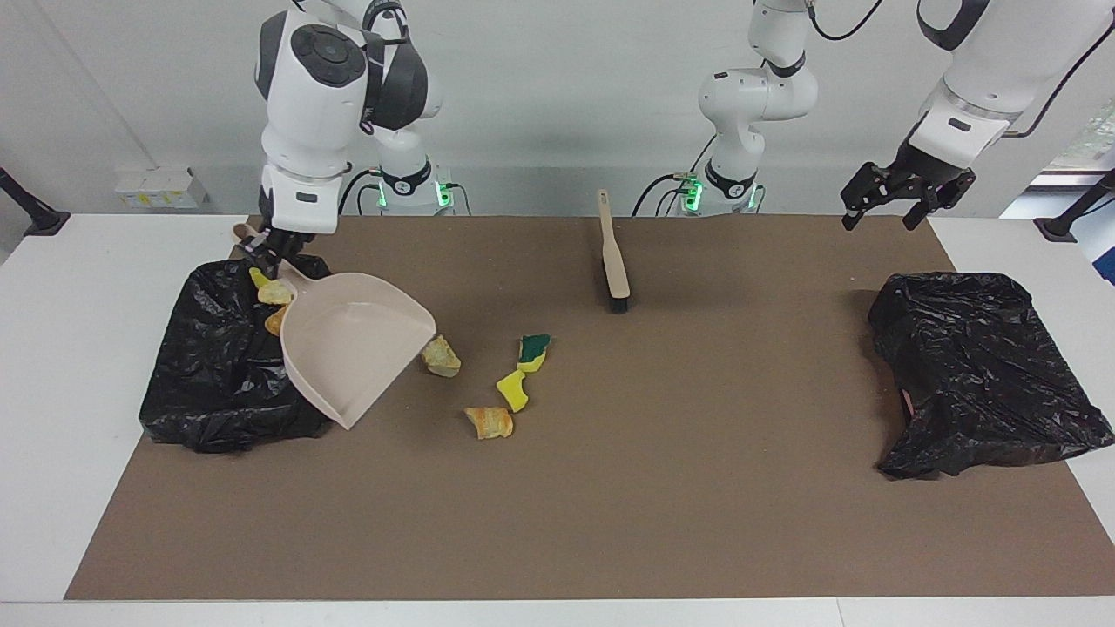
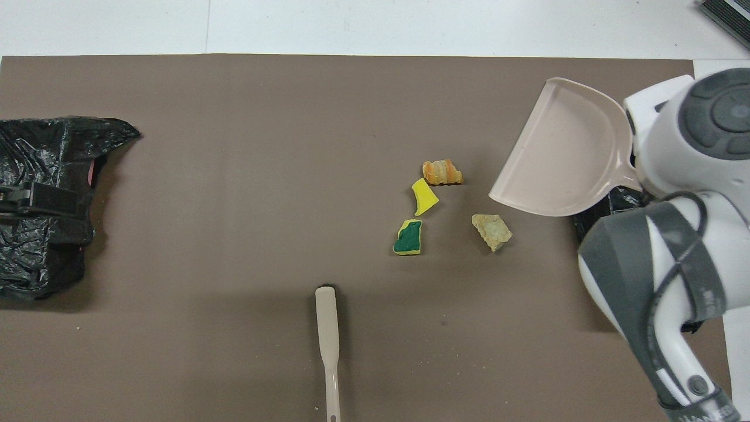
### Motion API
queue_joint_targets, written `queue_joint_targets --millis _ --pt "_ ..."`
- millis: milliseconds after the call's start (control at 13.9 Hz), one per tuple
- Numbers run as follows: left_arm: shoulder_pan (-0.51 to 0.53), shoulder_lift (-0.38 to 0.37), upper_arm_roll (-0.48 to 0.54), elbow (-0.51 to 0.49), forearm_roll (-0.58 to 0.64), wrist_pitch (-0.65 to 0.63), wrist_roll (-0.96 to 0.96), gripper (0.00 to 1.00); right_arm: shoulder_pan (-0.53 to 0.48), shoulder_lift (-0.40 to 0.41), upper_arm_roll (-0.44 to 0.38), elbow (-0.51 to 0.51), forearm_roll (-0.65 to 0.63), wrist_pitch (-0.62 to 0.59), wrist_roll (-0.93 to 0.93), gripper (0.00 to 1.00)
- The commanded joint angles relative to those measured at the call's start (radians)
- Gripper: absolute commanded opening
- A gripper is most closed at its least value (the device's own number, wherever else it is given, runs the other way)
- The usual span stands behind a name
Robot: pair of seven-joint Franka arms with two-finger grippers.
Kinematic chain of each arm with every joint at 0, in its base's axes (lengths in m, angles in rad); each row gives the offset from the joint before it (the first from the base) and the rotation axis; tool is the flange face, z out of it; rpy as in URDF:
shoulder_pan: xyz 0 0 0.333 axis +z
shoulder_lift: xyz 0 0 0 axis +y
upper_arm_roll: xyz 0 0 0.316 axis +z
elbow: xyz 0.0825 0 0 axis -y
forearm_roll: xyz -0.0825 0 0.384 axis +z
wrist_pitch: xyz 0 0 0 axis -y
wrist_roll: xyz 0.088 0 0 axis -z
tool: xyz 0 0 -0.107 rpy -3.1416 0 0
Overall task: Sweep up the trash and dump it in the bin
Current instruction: 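Lift the dustpan out and carry it back to the table center with the right gripper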
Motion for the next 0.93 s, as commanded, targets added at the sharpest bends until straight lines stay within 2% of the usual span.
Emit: queue_joint_targets --millis 0,431,718,790,862 --pt "-0.019 -0.007 0.020 -0.002 0.022 -0.004 -0.004 1.00 0.087 0.203 0.000 0.233 0.061 -0.055 0.241 0.00" --pt "-0.011 -0.007 0.032 -0.002 0.024 -0.009 -0.004 1.00 0.305 0.558 -0.008 0.617 0.076 -0.062 0.723 0.00" --pt "-0.009 -0.007 0.032 -0.002 0.024 -0.009 -0.005 1.00 0.443 0.733 -0.005 0.782 0.084 0.009 1.042 0.00" --pt "-0.009 -0.007 0.032 -0.002 0.024 -0.009 -0.005 1.00 0.469 0.751 -0.003 0.793 0.101 0.047 1.131 0.00" --pt "-0.011 -0.007 0.032 -0.004 0.024 -0.009 -0.004 1.00 0.478 0.762 -0.003 0.794 0.172 0.088 1.196 0.00"
